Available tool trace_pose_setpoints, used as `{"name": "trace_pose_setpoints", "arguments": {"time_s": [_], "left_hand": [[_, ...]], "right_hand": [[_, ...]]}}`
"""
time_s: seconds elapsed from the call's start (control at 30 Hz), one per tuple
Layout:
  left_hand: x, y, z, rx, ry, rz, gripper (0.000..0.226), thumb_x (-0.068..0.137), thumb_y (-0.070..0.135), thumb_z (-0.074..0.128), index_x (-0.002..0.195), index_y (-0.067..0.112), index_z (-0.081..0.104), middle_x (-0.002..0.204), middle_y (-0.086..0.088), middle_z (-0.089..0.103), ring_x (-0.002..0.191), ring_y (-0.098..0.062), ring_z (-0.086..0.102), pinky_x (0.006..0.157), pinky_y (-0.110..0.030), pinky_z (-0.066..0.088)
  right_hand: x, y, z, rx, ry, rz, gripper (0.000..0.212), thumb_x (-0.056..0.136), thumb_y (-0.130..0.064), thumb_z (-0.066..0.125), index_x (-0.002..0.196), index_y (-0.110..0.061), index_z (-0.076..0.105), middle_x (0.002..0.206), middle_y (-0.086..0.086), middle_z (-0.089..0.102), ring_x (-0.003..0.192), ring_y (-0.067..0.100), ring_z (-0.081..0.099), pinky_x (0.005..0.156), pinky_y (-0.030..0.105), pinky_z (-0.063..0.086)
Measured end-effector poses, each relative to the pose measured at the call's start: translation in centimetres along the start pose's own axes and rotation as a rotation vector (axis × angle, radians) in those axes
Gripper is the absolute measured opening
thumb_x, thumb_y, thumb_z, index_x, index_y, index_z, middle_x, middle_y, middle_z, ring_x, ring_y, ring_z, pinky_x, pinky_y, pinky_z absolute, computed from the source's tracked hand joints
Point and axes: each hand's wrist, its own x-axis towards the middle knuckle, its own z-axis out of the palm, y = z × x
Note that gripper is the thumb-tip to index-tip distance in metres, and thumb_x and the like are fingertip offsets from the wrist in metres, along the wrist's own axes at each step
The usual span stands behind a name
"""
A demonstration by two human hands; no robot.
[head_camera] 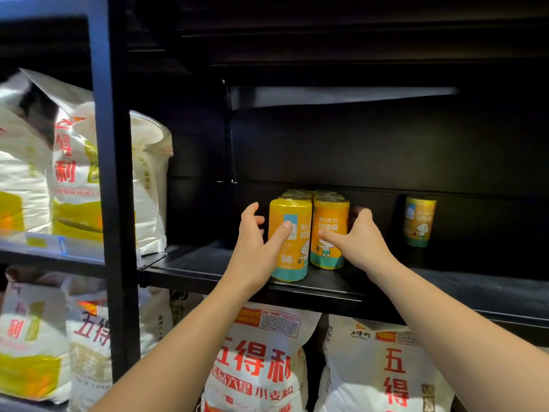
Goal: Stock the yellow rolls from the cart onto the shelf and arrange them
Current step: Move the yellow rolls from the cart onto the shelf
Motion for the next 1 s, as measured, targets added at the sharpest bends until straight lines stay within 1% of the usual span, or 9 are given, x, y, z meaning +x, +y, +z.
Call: {"name": "trace_pose_setpoints", "arguments": {"time_s": [0.13,0.2,0.3,0.4,0.5,0.63,0.8,0.93,1.0], "left_hand": [[-1.3,0.3,-2.0,0.027,0.044,0.031,0.073,0.093,0.045,0.058,0.152,0.027,0.019,0.147,0.002,0.037,0.132,-0.015,0.043,0.103,-0.035,0.042],[-2.2,0.3,-3.0,0.053,0.08,0.039,0.069,0.093,0.043,0.059,0.15,0.026,0.024,0.141,0.005,0.042,0.127,-0.011,0.046,0.097,-0.03,0.041],[-3.8,0.2,-4.5,0.071,0.125,0.049,0.059,0.094,0.039,0.06,0.145,0.026,0.033,0.131,0.008,0.049,0.118,-0.007,0.05,0.084,-0.017,0.04],[-5.8,-0.1,-6.3,0.084,0.149,0.066,0.049,0.093,0.034,0.063,0.136,0.03,0.041,0.123,0.011,0.053,0.113,-0.004,0.052,0.081,-0.013,0.039],[-8.4,-0.9,-8.4,0.1,0.156,0.058,0.041,0.093,0.03,0.063,0.129,0.032,0.045,0.116,0.016,0.055,0.108,0.001,0.053,0.082,-0.012,0.041],[-12.9,-3.9,-11.9,0.104,0.178,0.006,0.031,0.092,0.024,0.065,0.121,0.028,0.053,0.104,0.013,0.059,0.097,0.002,0.058,0.077,-0.009,0.044],[-18.9,-8.9,-17.2,0.158,0.249,-0.15,0.026,0.089,0.031,0.065,0.113,0.03,0.055,0.098,0.01,0.06,0.09,-0.009,0.058,0.079,-0.025,0.048],[-24.2,-12.8,-21.6,0.214,0.332,-0.289,0.023,0.092,0.024,0.065,0.11,0.033,0.053,0.099,0.009,0.06,0.087,-0.001,0.056,0.074,-0.013,0.046],[-26.9,-14.4,-23.6,0.241,0.396,-0.354,0.026,0.092,0.018,0.066,0.106,0.036,0.053,0.097,0.009,0.059,0.086,-0.001,0.055,0.073,-0.014,0.045]], "right_hand": [[-2.8,-1.0,-0.4,0.029,0.186,-0.167,0.078,0.084,-0.029,0.077,0.146,-0.015,0.033,0.14,0.005,0.048,0.116,0.01,0.049,0.084,0.023,0.041],[-4.5,-1.4,-0.2,0.045,0.26,-0.244,0.066,0.084,-0.027,0.076,0.139,-0.019,0.04,0.13,0.0,0.051,0.108,0.006,0.05,0.081,0.021,0.045],[-7.8,-2.1,0.8,0.105,0.264,-0.345,0.05,0.085,-0.025,0.075,0.125,-0.025,0.045,0.117,-0.006,0.054,0.099,0.005,0.054,0.076,0.012,0.046],[-11.5,-2.9,2.6,0.164,0.206,-0.418,0.047,0.085,-0.022,0.074,0.12,-0.032,0.044,0.113,-0.011,0.055,0.104,-0.001,0.055,0.078,0.01,0.048],[-15.2,-3.2,5.3,0.206,0.143,-0.458,0.045,0.084,-0.021,0.073,0.119,-0.031,0.047,0.111,-0.017,0.054,0.106,-0.002,0.054,0.082,0.007,0.044],[-19.6,-2.9,10.4,0.259,0.045,-0.467,0.04,0.083,-0.019,0.074,0.116,-0.026,0.053,0.106,-0.012,0.057,0.103,0.003,0.056,0.084,0.012,0.044],[-25.0,-2.2,17.5,0.287,-0.14,-0.468,0.035,0.081,-0.025,0.068,0.112,-0.027,0.052,0.102,-0.008,0.057,0.098,0.0,0.055,0.081,0.006,0.038],[-29.0,-1.5,23.1,0.304,-0.329,-0.425,0.037,0.084,-0.015,0.073,0.11,-0.028,0.051,0.101,-0.007,0.055,0.096,0.003,0.056,0.077,0.014,0.045],[-30.9,-1.0,25.7,0.324,-0.426,-0.401,0.039,0.083,-0.011,0.074,0.111,-0.026,0.052,0.1,-0.008,0.055,0.095,0.002,0.056,0.078,0.012,0.044]]}}
